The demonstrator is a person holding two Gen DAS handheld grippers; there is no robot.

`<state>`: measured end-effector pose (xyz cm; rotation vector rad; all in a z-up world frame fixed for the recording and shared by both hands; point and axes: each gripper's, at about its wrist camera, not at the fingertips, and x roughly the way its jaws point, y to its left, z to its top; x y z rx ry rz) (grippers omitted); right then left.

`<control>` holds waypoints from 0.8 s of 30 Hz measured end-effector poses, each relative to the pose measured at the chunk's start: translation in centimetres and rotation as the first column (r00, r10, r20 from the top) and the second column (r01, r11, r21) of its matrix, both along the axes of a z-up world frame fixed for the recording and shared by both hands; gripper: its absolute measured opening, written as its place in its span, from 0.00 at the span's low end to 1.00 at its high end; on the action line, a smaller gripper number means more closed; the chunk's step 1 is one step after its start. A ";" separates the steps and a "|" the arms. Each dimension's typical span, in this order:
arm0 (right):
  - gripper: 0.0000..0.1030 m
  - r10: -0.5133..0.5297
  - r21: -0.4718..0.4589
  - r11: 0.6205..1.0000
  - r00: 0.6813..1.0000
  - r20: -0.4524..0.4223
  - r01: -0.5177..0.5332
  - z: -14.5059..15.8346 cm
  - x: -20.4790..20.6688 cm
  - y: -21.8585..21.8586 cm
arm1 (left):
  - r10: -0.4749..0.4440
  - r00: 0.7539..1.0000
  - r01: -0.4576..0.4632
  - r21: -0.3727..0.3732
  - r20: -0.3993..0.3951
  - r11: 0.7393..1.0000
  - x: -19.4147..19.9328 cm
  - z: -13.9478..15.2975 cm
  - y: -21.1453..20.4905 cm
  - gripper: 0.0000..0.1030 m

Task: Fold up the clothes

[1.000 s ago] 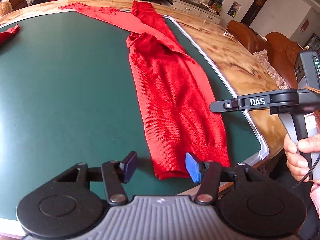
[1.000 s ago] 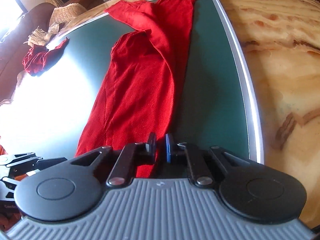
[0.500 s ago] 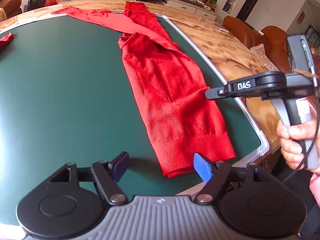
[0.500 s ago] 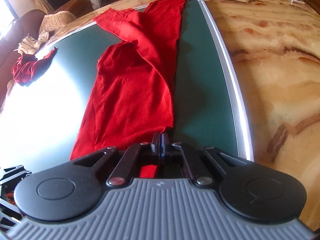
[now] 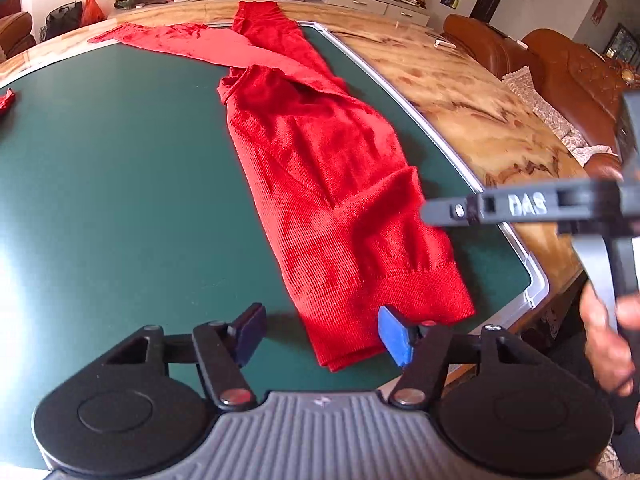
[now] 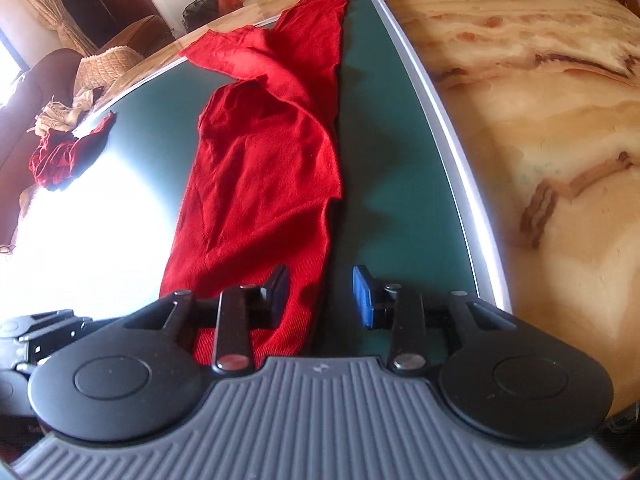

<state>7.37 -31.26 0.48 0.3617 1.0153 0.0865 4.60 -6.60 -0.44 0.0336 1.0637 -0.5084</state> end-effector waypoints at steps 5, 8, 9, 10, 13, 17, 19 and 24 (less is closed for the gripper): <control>0.39 0.043 -0.072 0.996 0.999 0.008 -0.043 0.1 -1.0 2.3 | -0.015 1.000 0.015 0.033 0.017 0.999 -0.3 0.0 -0.5 0.64; 0.21 0.070 -0.122 0.990 0.997 -0.013 -0.071 0.3 -1.1 3.4 | -0.033 0.999 0.032 0.064 0.026 0.997 -0.9 0.0 -0.9 0.63; 0.19 0.083 -0.134 0.987 0.996 -0.023 -0.085 0.4 -1.1 3.7 | -0.040 0.999 0.038 0.075 0.027 0.996 -1.1 0.0 -1.1 0.63; 0.13 0.097 -0.143 0.985 0.995 -0.028 -0.100 0.4 -1.3 4.1 | -0.045 0.999 0.043 0.085 0.027 0.995 -1.4 0.0 -1.2 0.63; 0.09 0.133 -0.166 0.977 0.990 -0.040 -0.137 0.5 -1.9 4.9 | -0.050 0.999 0.048 0.097 0.018 0.994 -1.9 0.1 -1.5 0.63; 0.09 0.136 -0.162 0.976 0.990 -0.047 -0.142 0.6 -2.7 5.4 | -0.054 0.999 0.054 0.100 0.002 0.993 -2.8 0.3 -1.6 0.63; 0.09 0.144 -0.172 0.973 0.988 -0.054 -0.152 0.7 -3.3 5.8 | -0.058 0.998 0.058 0.103 -0.005 0.993 -3.3 0.4 -1.5 0.63; 0.09 0.159 -0.189 0.967 0.985 -0.071 -0.169 0.9 -4.7 6.7 | -0.049 0.998 0.052 0.097 -0.035 0.994 -4.1 0.8 -1.1 0.63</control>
